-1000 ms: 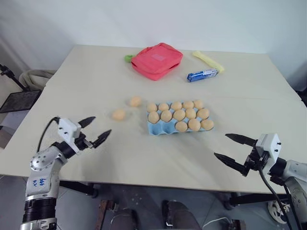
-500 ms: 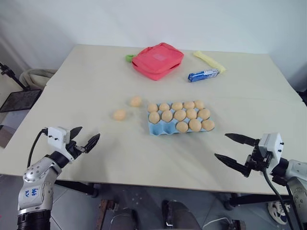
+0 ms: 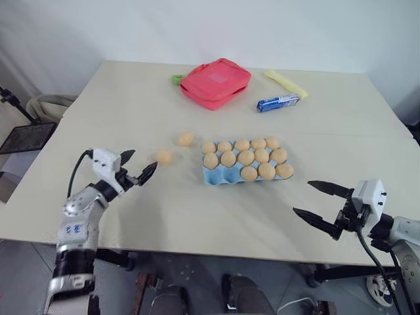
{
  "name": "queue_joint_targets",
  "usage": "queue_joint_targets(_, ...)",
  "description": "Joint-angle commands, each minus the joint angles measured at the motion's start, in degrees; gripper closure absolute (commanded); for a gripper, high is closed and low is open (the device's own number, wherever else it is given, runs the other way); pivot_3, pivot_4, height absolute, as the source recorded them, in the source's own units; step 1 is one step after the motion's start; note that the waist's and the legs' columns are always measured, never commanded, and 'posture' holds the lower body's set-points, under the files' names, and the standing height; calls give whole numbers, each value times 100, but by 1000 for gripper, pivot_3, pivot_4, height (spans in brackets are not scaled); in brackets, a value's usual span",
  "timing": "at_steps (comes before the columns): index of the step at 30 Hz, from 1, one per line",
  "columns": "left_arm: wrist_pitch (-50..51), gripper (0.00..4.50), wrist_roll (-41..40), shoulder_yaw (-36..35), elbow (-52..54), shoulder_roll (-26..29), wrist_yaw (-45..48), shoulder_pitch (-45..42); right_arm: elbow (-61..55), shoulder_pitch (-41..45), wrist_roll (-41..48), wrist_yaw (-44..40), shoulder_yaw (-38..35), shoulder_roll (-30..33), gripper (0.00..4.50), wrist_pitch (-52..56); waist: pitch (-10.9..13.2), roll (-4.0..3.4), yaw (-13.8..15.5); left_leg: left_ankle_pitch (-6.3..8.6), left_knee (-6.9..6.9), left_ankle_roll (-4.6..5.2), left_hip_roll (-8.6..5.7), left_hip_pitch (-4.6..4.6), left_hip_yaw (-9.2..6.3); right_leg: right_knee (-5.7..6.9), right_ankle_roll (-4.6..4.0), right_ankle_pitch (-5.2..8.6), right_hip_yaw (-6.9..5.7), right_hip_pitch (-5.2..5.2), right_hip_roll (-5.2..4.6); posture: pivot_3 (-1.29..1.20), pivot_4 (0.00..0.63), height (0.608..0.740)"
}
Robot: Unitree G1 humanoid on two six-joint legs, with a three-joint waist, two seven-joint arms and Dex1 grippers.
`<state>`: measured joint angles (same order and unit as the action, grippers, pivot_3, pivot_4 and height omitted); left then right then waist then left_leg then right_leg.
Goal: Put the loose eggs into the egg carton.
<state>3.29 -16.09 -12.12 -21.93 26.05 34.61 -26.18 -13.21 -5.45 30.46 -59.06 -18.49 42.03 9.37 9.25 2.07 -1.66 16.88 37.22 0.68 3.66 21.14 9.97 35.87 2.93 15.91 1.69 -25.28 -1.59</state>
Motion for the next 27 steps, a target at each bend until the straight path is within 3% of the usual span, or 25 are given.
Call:
queue_joint_targets(1,-405,21,123,167,-557,-42,269,-361,-190,-46,15,106,-89,6,0,19,0,0,-8,1,-1,-1,1,-1,0,1,0,0,0,0,1,0,150,740)
queue_joint_targets(16,-1014,21,683,579,-2887,-289,485,-1664,-255,-339,-18,268,-184,1,0,-32,2,4,4,5,2,-2,3,8,5,1,3,-1,0,-11,6,0,150,740)
queue_joint_targets(20,-1113,875,675,573,-3090,-341,596,-1753,-240,-334,-45,320,-191,-2,0,-59,2,4,9,5,2,-3,3,8,4,2,2,0,-2,-11,6,0,150,740)
queue_joint_targets(24,-1147,2105,693,579,-3095,-348,652,-1783,-206,-346,-61,329,-190,-3,0,-89,2,4,11,5,5,-2,2,9,5,3,3,0,-1,-11,5,0,150,740)
queue_joint_targets(27,-1127,2105,660,580,-2942,-355,759,-1761,-171,-345,-88,333,-176,-17,0,-109,2,4,9,4,5,-2,2,9,5,4,3,0,-1,-11,5,0,150,740)
